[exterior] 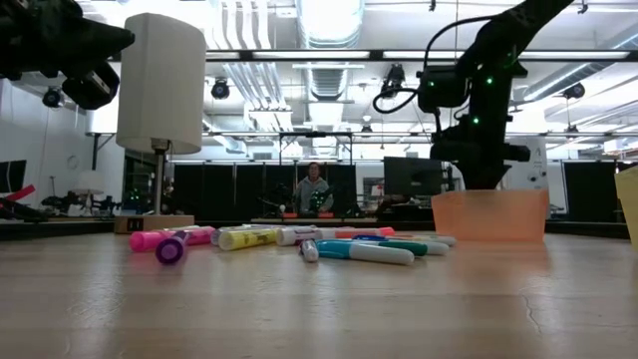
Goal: Pick & Place Markers
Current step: Put the green eraser marker into the orange bin, then put the orange eraser marker into the orange bin
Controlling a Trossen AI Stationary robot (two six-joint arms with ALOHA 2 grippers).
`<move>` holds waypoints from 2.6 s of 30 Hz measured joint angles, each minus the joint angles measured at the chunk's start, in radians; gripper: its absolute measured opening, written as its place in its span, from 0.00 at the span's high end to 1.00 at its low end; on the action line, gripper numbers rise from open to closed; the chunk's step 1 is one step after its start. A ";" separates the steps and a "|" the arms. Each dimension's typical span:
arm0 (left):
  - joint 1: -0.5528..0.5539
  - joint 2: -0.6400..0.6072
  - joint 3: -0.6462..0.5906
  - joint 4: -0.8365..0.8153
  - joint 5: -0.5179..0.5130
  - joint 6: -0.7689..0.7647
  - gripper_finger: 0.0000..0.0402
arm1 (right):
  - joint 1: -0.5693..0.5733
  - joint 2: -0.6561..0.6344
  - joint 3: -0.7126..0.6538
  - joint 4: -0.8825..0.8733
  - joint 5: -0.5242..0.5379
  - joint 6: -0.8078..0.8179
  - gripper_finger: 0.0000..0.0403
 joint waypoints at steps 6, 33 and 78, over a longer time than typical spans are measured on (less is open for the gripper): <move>0.000 0.000 0.000 0.001 0.000 0.000 1.00 | -0.001 0.035 -0.001 0.021 0.000 -0.001 0.85; 0.000 0.000 0.000 -0.006 0.000 0.001 1.00 | 0.059 0.046 0.152 0.023 0.001 -0.220 0.58; 0.000 0.002 0.000 -0.017 0.000 0.010 1.00 | 0.414 0.447 0.428 0.160 -0.199 -0.770 0.62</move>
